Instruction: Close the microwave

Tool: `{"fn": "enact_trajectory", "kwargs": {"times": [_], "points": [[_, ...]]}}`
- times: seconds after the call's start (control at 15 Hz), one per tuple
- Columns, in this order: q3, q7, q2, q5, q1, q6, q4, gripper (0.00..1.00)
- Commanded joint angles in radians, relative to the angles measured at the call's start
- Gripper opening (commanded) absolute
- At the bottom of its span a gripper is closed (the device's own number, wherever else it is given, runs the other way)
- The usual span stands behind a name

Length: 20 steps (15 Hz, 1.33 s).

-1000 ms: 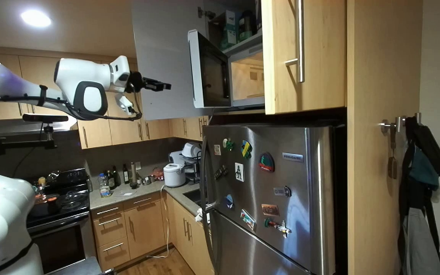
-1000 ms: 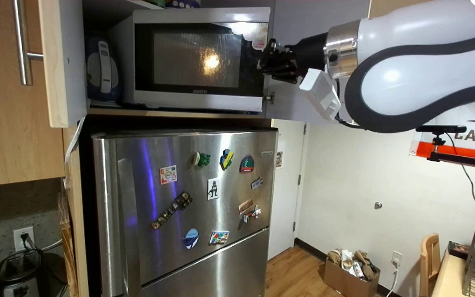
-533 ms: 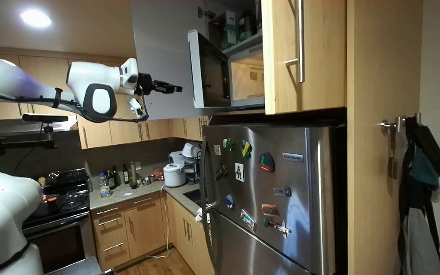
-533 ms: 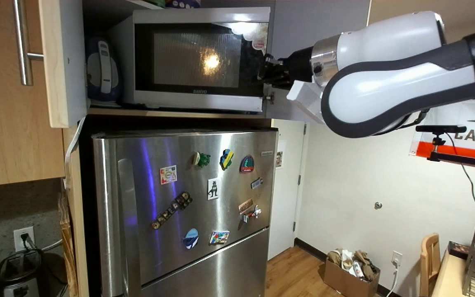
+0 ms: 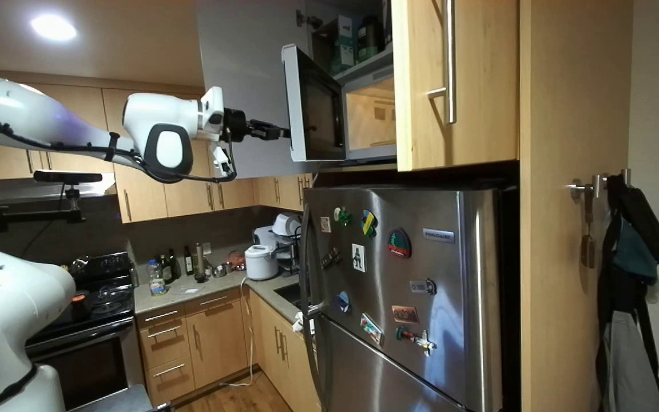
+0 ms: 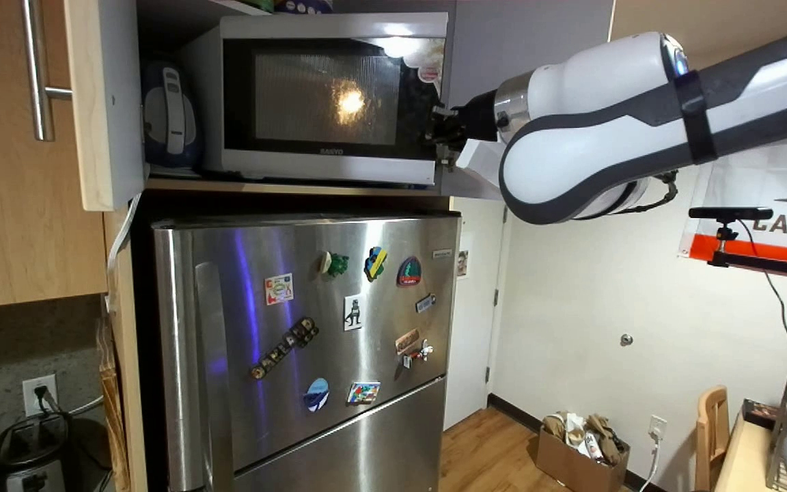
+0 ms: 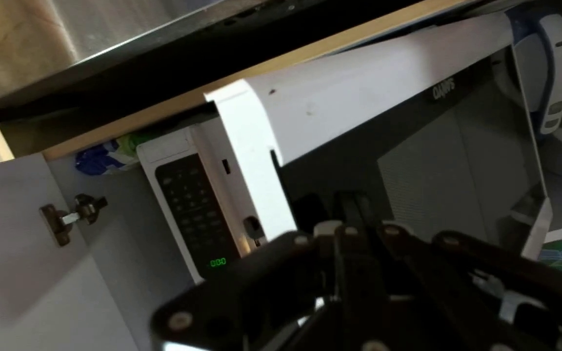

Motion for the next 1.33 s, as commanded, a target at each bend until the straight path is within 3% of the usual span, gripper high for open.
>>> {"fn": "enact_trajectory", "kwargs": {"times": [0.0, 0.33, 1.27], "points": [[0.057, 0.029, 0.044, 0.017, -0.089, 0.003, 0.058, 0.03], [0.118, 0.031, 0.069, 0.016, -0.172, -0.006, 0.091, 0.03], [0.143, 0.028, 0.123, 0.011, -0.275, -0.055, 0.189, 0.03]]}}
